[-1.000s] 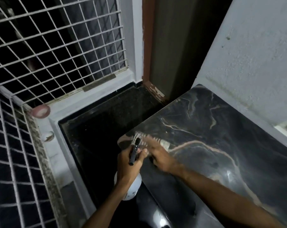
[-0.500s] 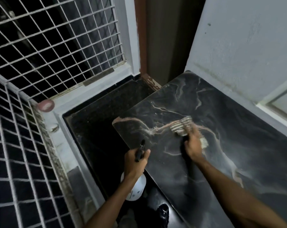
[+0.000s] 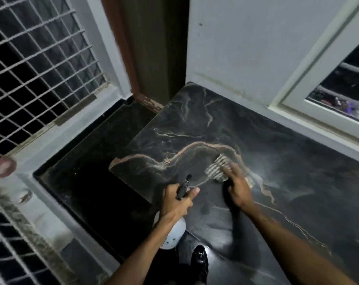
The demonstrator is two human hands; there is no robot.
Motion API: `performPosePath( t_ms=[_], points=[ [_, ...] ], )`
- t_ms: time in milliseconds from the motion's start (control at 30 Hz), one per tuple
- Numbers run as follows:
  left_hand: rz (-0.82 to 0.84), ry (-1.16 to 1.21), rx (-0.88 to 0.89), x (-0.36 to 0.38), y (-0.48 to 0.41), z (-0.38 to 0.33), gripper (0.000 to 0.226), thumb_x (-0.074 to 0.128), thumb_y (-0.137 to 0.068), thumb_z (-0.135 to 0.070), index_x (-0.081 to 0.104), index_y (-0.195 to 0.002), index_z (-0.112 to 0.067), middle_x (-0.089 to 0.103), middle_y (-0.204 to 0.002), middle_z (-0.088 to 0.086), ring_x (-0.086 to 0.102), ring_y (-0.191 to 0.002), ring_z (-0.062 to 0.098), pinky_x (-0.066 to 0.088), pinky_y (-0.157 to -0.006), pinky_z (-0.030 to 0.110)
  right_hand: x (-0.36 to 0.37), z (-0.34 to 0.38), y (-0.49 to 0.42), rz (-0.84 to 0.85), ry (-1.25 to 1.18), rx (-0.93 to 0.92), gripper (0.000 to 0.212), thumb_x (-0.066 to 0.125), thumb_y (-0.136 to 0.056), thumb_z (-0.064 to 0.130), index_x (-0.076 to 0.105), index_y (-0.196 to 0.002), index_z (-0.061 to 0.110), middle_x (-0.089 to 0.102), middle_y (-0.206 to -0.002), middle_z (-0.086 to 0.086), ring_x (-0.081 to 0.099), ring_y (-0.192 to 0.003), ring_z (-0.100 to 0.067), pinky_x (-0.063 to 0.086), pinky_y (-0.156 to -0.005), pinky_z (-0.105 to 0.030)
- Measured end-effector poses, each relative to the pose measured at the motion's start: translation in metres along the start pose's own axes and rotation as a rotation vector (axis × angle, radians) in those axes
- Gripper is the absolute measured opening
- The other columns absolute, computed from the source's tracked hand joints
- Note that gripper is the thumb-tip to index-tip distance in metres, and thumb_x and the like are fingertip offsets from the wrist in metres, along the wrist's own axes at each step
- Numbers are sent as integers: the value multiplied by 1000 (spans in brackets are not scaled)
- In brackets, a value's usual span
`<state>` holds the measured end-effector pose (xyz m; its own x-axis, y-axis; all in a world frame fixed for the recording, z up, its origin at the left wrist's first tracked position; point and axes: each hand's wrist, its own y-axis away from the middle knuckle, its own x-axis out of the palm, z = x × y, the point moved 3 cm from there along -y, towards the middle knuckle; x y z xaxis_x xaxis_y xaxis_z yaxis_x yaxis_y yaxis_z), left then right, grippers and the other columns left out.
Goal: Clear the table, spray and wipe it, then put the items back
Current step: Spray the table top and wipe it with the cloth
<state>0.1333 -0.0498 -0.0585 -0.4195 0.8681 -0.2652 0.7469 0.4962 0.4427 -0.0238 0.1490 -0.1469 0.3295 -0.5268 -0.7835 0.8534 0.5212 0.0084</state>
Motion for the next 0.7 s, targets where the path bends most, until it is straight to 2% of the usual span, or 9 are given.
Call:
performPosePath(
  t_ms=[67, 133, 167, 267, 333, 400, 467, 600, 700],
  points=[
    [13, -31, 37, 3, -9, -2, 42, 81, -82, -37, 56, -54, -19, 62, -58, 10, 53, -41, 14, 45, -45, 25, -21, -12, 0, -197, -66, 270, 77, 37, -63, 7, 57, -138, 8, 37, -154, -18, 35, -144, -37, 25, -122, -42],
    [-14, -111, 80, 7, -15, -4, 47, 75, -78, -48, 51, -48, -21, 63, -57, 11, 61, -52, 25, 53, -55, 33, -20, 2, 9, -272, -94, 352, 72, 39, -67, 9, 57, -136, 4, 38, -153, -20, 37, -141, -41, 23, -122, -40],
    [-11, -135, 101, 11, -18, -7, 49, 74, -77, -49, 50, -47, -19, 63, -54, 9, 63, -55, 28, 54, -58, 35, -11, 18, 18, -215, -83, 316, 68, 37, -73, 12, 55, -139, 6, 36, -155, -19, 34, -144, -40, 20, -124, -41],
    [25, -119, 102, 23, -28, -15, 45, 78, -77, -47, 54, -50, -22, 64, -57, 5, 63, -58, 27, 48, -54, 30, 21, 51, 49, 13, 32, -118, 63, 34, -85, 11, 50, -146, 13, 29, -162, -12, 23, -152, -28, 15, -125, -39],
    [44, -102, 129, 29, -35, -21, 42, 81, -79, -42, 55, -53, -24, 63, -58, 1, 60, -55, 21, 45, -53, 28, 8, 41, 34, -8, 51, -186, 62, 38, -86, 2, 51, -145, 14, 31, -161, -7, 24, -152, -20, 19, -125, -36],
    [65, -113, 163, 35, -47, -23, 42, 82, -80, -40, 53, -54, -24, 61, -58, 1, 59, -54, 19, 45, -54, 29, -16, 13, 0, -208, -41, 114, 59, 43, -85, -2, 52, -142, 11, 35, -157, -7, 29, -150, -20, 22, -123, -35],
    [61, -119, 191, 39, -54, -28, 42, 82, -81, -39, 53, -55, -24, 62, -62, 1, 62, -60, 19, 46, -58, 28, -19, 4, -23, -292, -71, 368, 66, 46, -78, 1, 48, -144, 6, 30, -158, -19, 26, -149, -38, 19, -124, -44],
    [61, -165, 244, 49, -66, -43, 36, 82, -81, -37, 57, -57, -26, 63, -59, -8, 62, -60, 5, 46, -58, 17, 8, 18, -28, -14, 32, 27, 64, 47, -81, 6, 49, -145, 9, 27, -162, -19, 19, -152, -34, 10, -126, -41],
    [62, -153, 316, 57, -73, -56, 33, 81, -84, -27, 61, -60, -19, 63, -54, -6, 60, -52, 2, 42, -54, 11, -27, -20, -50, -191, -32, 275, 68, 39, -76, 14, 53, -142, 8, 32, -158, -22, 25, -149, -40, 15, -126, -45]
  ],
)
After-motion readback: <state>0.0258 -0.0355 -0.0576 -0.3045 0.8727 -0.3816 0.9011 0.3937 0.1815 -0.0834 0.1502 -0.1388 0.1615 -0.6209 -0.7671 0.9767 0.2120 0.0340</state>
